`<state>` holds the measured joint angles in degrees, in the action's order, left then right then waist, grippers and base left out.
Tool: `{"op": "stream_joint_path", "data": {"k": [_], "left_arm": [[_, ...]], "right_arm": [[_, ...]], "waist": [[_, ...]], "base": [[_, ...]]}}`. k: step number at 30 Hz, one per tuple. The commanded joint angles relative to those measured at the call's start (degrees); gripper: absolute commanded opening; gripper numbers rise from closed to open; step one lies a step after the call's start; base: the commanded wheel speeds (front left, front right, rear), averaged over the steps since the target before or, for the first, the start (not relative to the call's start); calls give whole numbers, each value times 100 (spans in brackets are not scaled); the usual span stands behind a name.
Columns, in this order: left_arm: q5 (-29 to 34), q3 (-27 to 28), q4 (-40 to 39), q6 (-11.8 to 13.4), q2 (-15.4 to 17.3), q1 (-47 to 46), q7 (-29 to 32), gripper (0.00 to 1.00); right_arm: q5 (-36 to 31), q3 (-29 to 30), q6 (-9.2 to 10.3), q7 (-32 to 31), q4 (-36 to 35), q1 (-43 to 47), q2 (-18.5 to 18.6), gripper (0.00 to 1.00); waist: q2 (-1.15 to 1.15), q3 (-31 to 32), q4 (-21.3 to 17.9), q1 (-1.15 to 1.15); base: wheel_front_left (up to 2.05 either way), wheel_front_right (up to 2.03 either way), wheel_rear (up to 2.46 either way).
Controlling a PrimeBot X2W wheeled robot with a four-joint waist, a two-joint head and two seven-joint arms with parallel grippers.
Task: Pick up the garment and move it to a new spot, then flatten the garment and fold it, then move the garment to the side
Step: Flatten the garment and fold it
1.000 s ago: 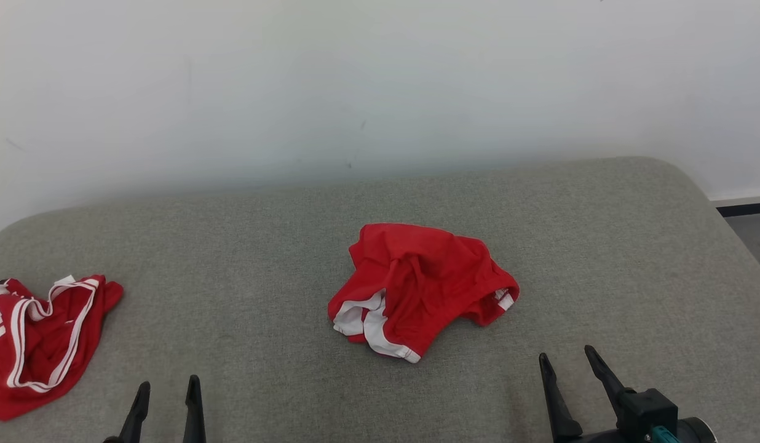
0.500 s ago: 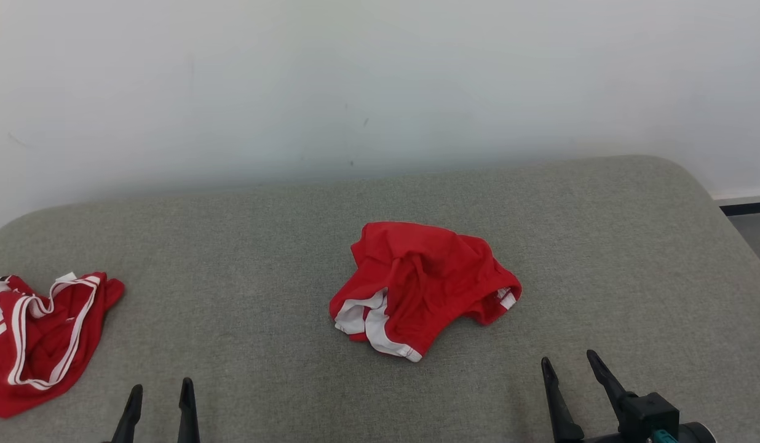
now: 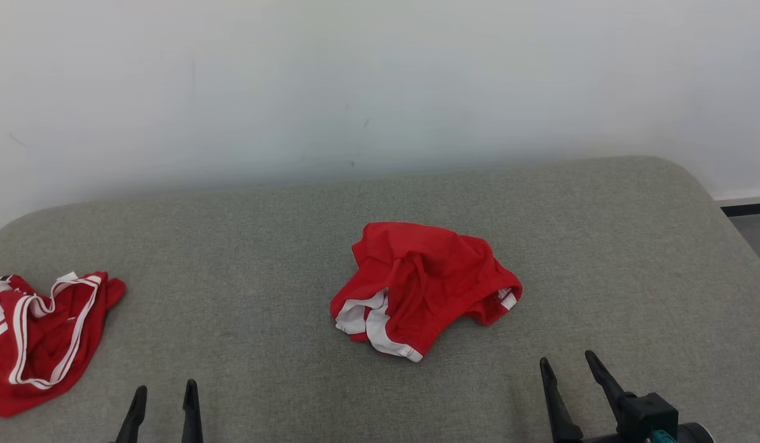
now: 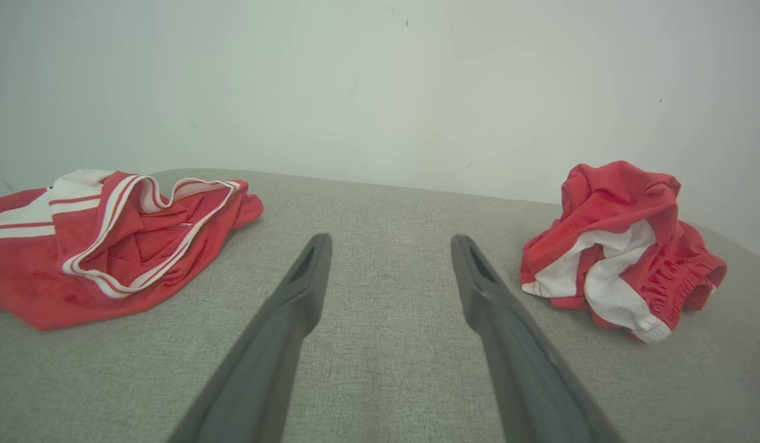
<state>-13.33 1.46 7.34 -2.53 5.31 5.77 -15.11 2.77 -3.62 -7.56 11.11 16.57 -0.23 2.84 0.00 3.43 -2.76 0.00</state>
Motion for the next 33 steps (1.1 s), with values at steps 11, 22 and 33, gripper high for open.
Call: {"op": "stream_joint_path", "data": {"k": [11, 22, 33], "left_arm": [[133, -361, 230, -208, -62, -315, 122, 100], [-319, -1365, 1254, -477, -136, -1253, 344, 100], [-209, -2092, 2370, -330, -83, -2144, 221, 100]], "right_arm": [[50, -93, 14, -13, -7, -117, 9, 100], [97, -313, 14, 16, -34, -278, 7, 100], [176, -361, 14, 102, -32, -411, 6, 100]], "waist": [[0, -121, -296, 0], [0, -516, -1254, 0], [0, -895, -2111, 0]], "base": [[0, 0, 0], [0, 0, 0], [0, 0, 0]]}}
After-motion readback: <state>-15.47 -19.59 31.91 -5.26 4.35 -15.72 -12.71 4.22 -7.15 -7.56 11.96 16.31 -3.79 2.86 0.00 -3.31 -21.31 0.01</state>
